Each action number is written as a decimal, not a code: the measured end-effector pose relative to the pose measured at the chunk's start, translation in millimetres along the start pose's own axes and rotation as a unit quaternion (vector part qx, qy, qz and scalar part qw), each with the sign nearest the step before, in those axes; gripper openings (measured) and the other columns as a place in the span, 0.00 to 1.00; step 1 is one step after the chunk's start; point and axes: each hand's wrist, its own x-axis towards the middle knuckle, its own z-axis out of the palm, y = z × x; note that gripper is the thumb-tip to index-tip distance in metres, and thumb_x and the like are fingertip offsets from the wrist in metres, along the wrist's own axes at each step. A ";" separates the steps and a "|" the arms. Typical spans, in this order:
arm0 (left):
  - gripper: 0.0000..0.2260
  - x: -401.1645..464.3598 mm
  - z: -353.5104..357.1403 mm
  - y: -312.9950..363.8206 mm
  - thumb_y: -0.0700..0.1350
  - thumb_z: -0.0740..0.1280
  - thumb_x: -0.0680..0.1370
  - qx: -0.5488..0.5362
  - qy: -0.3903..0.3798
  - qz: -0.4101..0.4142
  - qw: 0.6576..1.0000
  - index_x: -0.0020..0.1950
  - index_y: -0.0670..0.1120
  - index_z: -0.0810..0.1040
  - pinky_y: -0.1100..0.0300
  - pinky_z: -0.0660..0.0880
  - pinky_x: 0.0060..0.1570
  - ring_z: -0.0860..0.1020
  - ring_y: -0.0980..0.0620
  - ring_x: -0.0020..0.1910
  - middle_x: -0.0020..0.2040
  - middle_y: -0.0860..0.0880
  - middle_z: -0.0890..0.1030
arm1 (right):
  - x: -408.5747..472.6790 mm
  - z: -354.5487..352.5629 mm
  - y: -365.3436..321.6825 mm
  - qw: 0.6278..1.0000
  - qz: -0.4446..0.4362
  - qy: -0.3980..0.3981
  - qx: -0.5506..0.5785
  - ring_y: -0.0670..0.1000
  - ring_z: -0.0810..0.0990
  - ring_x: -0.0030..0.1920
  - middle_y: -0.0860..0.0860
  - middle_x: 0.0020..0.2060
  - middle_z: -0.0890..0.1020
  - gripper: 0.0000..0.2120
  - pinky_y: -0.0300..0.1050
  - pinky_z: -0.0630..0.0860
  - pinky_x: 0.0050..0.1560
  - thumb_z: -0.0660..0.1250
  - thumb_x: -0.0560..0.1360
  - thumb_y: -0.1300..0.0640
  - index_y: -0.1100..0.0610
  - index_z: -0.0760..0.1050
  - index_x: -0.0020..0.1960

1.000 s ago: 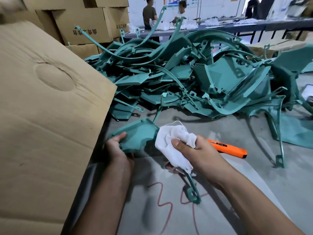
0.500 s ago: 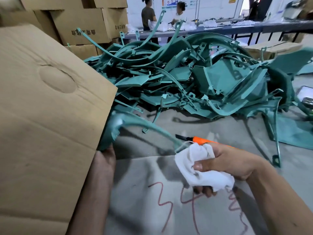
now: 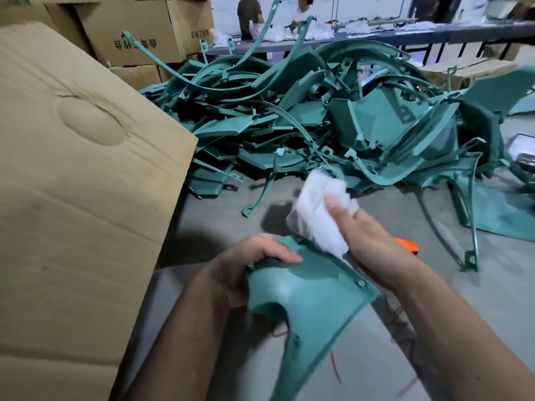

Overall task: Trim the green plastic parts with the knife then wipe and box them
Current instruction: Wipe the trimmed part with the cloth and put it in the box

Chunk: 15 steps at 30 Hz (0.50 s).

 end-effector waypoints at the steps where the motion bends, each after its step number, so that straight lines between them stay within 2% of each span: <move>1: 0.06 -1.9 7.2 0.0 0.35 0.68 0.76 0.032 -0.022 -0.011 0.999 0.49 0.43 0.82 0.63 0.80 0.34 0.85 0.55 0.36 0.38 0.50 0.87 | -0.3 3.0 1.3 0.997 -0.017 -0.021 -0.079 0.36 0.85 0.42 0.34 0.40 0.86 0.23 0.31 0.77 0.41 0.66 0.73 0.29 0.48 0.80 0.50; 3: 0.10 -0.6 11.5 -2.7 0.34 0.69 0.75 0.058 -0.049 0.013 0.997 0.55 0.40 0.84 0.58 0.83 0.45 0.86 0.49 0.44 0.48 0.43 0.87 | 1.1 4.0 5.5 0.978 -0.045 -0.057 -0.194 0.38 0.76 0.30 0.35 0.30 0.78 0.22 0.31 0.70 0.33 0.70 0.76 0.32 0.51 0.77 0.44; 5: 0.19 -2.1 11.1 -4.7 0.34 0.69 0.70 0.047 -0.056 0.037 0.997 0.61 0.38 0.83 0.49 0.80 0.57 0.83 0.40 0.52 0.58 0.35 0.84 | 1.0 -1.1 3.2 0.967 -0.050 -0.089 -0.234 0.42 0.68 0.28 0.39 0.28 0.71 0.22 0.35 0.65 0.30 0.71 0.76 0.34 0.53 0.77 0.41; 7: 0.23 -2.1 10.5 -4.0 0.35 0.68 0.70 0.043 -0.059 0.058 0.996 0.66 0.38 0.80 0.45 0.76 0.62 0.80 0.36 0.57 0.62 0.32 0.81 | 0.5 -5.5 -0.3 0.965 -0.050 -0.117 -0.231 0.43 0.66 0.28 0.40 0.27 0.69 0.19 0.36 0.64 0.28 0.71 0.79 0.39 0.50 0.75 0.35; 11: 0.18 -0.7 12.8 -0.6 0.33 0.68 0.70 0.033 -0.014 0.085 0.996 0.61 0.35 0.81 0.50 0.79 0.53 0.82 0.38 0.50 0.59 0.30 0.81 | 0.1 -7.2 -4.2 0.959 -0.080 -0.087 -0.257 0.46 0.62 0.28 0.44 0.26 0.64 0.24 0.38 0.59 0.27 0.71 0.80 0.45 0.54 0.66 0.32; 15: 0.25 -2.2 11.8 3.9 0.34 0.68 0.66 0.003 0.035 0.101 0.994 0.63 0.30 0.78 0.51 0.78 0.49 0.80 0.35 0.50 0.59 0.26 0.79 | -1.7 -4.4 -9.8 0.958 -0.108 -0.075 -0.253 0.46 0.59 0.27 0.44 0.26 0.61 0.26 0.39 0.56 0.27 0.71 0.81 0.49 0.52 0.61 0.31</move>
